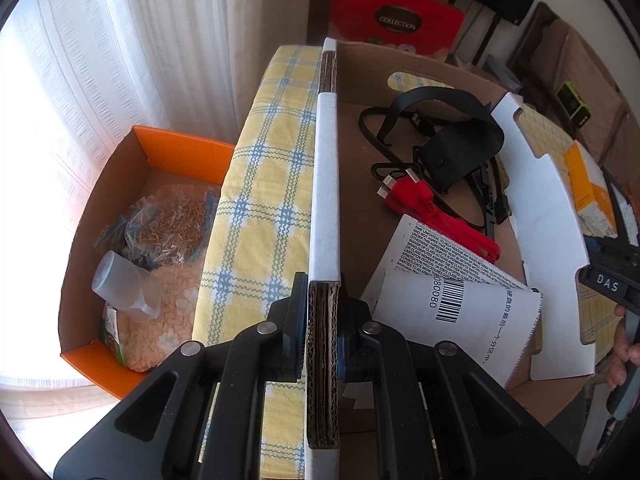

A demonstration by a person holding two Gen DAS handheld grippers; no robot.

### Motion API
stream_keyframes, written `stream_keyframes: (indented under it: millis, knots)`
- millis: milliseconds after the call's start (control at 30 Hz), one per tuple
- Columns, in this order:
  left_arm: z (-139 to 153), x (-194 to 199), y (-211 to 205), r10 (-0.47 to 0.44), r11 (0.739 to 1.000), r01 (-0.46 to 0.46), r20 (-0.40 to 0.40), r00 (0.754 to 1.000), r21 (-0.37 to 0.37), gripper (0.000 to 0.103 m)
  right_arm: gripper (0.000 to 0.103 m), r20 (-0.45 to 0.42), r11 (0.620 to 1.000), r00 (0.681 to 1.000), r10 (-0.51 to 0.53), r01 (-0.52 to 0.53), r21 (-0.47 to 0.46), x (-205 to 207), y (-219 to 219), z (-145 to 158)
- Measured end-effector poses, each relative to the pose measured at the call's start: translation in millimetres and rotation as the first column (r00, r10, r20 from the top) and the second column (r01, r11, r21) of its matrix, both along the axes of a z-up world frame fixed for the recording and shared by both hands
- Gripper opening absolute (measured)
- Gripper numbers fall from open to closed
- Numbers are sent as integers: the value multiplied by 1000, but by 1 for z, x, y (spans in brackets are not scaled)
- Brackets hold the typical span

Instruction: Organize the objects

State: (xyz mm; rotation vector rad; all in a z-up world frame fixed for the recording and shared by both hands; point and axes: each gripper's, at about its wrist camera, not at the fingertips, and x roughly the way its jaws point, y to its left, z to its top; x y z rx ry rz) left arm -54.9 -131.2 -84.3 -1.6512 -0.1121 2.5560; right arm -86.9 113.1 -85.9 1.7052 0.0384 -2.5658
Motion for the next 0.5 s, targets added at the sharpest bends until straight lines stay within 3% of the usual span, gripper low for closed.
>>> stream_keyframes:
  millis: [67, 100, 300, 500]
  knots:
    - [0, 0, -1, 2, 1000, -2, 0, 1000, 5, 10, 25, -16, 999, 1000, 26, -26, 40, 3, -9, -2]
    - [-1, 0, -2, 3, 1000, -3, 1, 1000, 7, 10, 14, -16, 999, 999, 43, -42, 29, 4, -13, -3]
    - [-1, 0, -2, 0, 1000, 0, 0, 1000, 6, 10, 12, -12, 999, 999, 40, -40, -33, 4, -7, 1]
    - [0, 0, -1, -1, 1000, 1, -3, 1000, 0, 10, 12, -42, 997, 999, 3, -6, -76, 1, 14, 27]
